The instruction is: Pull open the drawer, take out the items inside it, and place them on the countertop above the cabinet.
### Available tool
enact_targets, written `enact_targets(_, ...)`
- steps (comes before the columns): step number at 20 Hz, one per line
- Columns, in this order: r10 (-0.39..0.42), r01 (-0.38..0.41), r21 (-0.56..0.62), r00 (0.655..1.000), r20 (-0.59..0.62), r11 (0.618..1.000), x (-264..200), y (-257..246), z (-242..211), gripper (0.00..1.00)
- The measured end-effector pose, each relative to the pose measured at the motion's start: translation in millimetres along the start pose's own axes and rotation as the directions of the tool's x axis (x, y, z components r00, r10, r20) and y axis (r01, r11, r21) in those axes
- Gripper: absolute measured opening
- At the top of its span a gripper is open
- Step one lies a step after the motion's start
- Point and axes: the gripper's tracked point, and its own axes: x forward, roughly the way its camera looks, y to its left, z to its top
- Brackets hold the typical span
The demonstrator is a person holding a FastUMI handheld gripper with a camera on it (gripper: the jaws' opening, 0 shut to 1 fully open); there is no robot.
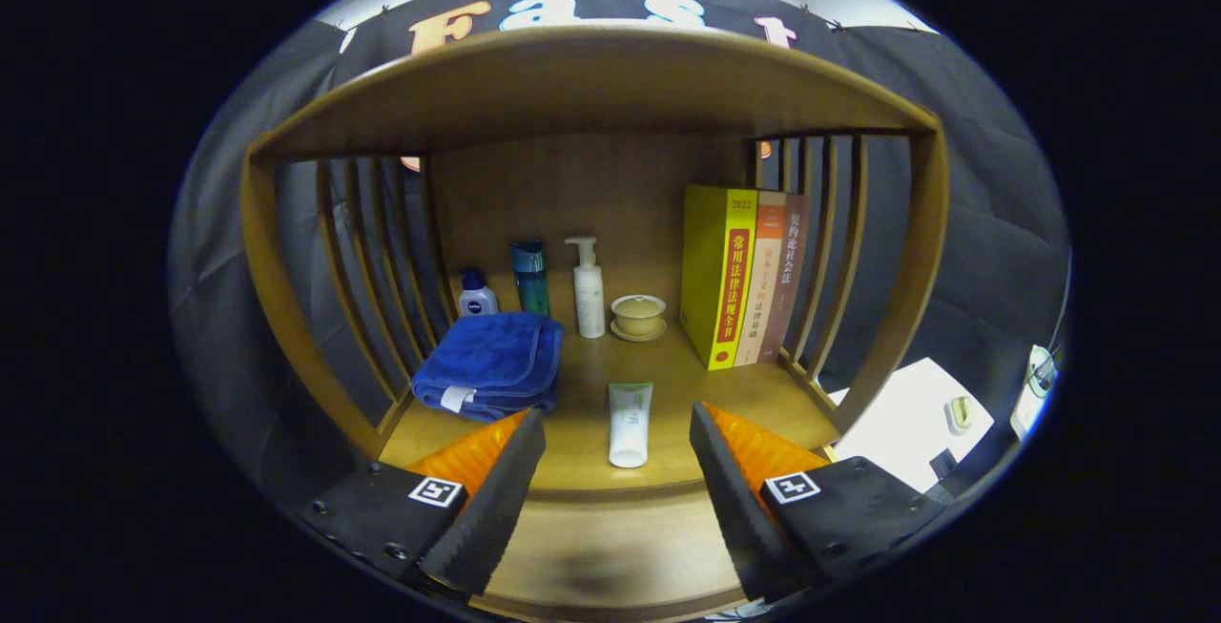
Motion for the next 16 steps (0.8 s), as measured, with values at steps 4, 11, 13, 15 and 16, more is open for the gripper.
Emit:
enact_targets(4, 0.000, 0.001, -0.013, 0.998, 0.068, 1.000, -40.2, 0.9, -5.5, 0.99)
enact_targets(11, -0.038, 0.048, -0.054, 0.984, 0.177, 0.997, -99.6, -10.8, -30.2, 0.99)
enact_targets(13, -0.031, 0.043, -0.060, 0.981, 0.194, 0.997, -115.3, -9.9, -43.3, 0.99)
enact_targets(15, -0.041, 0.054, -0.062, 0.981, 0.192, 0.997, -128.4, -13.8, -62.7, 0.99)
enact_targets(16, -0.043, 0.056, -0.064, 0.983, 0.181, 0.996, -133.5, -15.4, -75.7, 0.99)
